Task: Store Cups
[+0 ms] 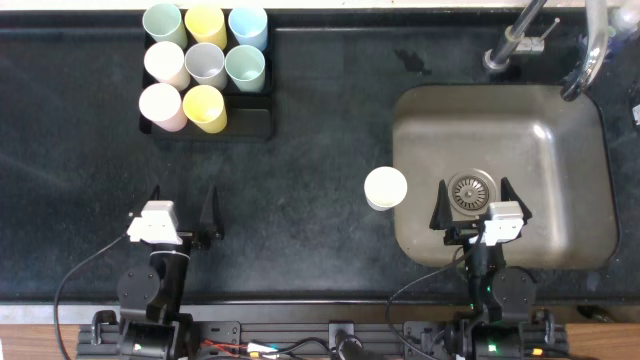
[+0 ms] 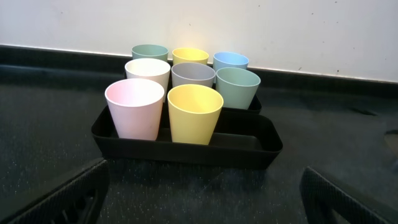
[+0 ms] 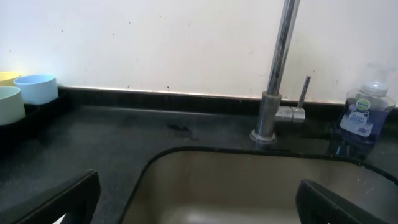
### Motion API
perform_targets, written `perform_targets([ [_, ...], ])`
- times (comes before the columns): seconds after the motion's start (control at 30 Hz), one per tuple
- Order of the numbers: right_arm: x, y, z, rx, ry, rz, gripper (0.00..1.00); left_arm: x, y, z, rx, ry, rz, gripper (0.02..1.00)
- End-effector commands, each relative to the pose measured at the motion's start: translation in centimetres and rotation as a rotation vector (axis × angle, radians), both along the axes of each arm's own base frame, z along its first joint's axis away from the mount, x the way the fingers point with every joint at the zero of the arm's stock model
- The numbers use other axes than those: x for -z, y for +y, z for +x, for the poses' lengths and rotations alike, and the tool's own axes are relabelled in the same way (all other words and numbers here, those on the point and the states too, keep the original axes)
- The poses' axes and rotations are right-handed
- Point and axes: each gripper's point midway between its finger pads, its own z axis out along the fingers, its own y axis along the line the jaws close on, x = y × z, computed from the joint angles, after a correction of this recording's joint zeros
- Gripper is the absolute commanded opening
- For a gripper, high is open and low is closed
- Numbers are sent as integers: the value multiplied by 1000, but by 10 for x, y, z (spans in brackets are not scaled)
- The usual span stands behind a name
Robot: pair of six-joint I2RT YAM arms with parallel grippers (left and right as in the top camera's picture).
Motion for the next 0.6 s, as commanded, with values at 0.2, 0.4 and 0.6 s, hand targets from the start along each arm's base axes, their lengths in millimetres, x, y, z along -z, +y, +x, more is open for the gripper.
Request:
perform_targets([
  [0.2,3,-1,0,6,-3,-4,996,-2,4,0,-19,-10,19,1000],
  [0.4,2,-1,0,6,-4,-3,996,-2,4,0,-19,-10,19,1000],
  [0.6,4,-1,1,3,3,-1,998,-2,4,0,-19,-10,19,1000],
])
